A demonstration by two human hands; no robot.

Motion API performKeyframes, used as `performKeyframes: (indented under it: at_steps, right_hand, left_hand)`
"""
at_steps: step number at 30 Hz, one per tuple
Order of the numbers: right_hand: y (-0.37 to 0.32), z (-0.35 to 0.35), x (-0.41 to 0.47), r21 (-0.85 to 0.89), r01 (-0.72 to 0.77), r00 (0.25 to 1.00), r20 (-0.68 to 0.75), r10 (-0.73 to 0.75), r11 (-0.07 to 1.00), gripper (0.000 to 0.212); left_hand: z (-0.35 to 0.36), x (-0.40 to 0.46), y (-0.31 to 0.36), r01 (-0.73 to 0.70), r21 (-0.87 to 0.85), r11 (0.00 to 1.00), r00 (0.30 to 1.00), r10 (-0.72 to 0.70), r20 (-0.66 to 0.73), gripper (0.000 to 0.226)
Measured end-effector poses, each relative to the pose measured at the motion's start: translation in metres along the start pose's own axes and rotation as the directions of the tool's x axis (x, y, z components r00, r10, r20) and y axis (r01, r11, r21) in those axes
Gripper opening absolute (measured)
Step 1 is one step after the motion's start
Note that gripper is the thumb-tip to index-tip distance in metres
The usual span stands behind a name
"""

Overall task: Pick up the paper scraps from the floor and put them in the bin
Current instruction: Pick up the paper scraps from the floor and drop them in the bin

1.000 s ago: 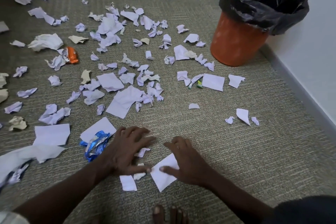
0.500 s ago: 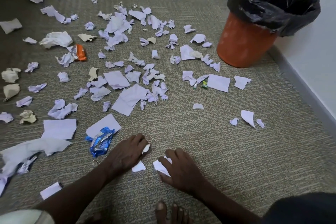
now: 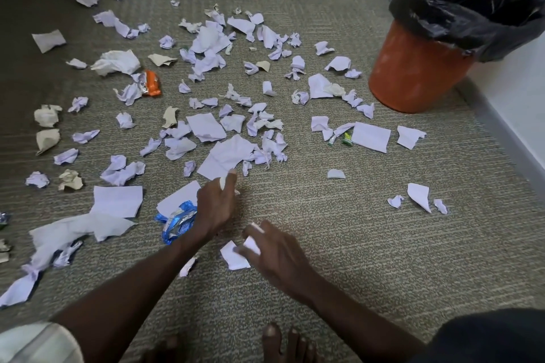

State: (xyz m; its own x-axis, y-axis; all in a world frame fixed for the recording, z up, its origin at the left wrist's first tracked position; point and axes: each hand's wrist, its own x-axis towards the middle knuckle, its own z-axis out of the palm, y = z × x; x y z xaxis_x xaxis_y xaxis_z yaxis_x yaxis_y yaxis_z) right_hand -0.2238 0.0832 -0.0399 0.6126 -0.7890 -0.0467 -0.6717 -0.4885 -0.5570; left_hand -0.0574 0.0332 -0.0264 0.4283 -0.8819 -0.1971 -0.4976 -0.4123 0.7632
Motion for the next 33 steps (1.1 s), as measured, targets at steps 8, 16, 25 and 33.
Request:
performKeyframes:
  at_steps: [8, 16, 25, 33]
  right_hand:
    - [-0.014, 0.035, 0.014, -0.172, 0.071, 0.993, 0.105, -0.053, 0.983, 0.026]
    - [-0.036, 0.03, 0.035, -0.05, 0.517, 0.837, 0.236, -0.493, 0.854, 0.026]
    - [-0.045, 0.053, 0.036, -0.126, 0.617, 0.774, 0.273, -0.571, 0.777, 0.01]
    - [-0.03, 0.033, 0.047, 0.56, -0.213, 0.962, -0.025, 0.273, 0.801, 0.015]
  left_hand:
    - [-0.05, 0.031, -0.042, -0.092, 0.163, 0.982, 0.992, 0.104, -0.065, 0.036]
    - [-0.091, 0.002, -0.096, -0.372, 0.55, 0.748, 0.924, 0.354, 0.144, 0.058]
    - [-0.077, -0.002, -0.122, -0.386, 0.567, 0.727, 0.922, 0.319, 0.219, 0.043]
    - [-0.05, 0.006, -0.056, 0.04, 0.005, 0.999, 0.999, -0.041, 0.032, 0.018]
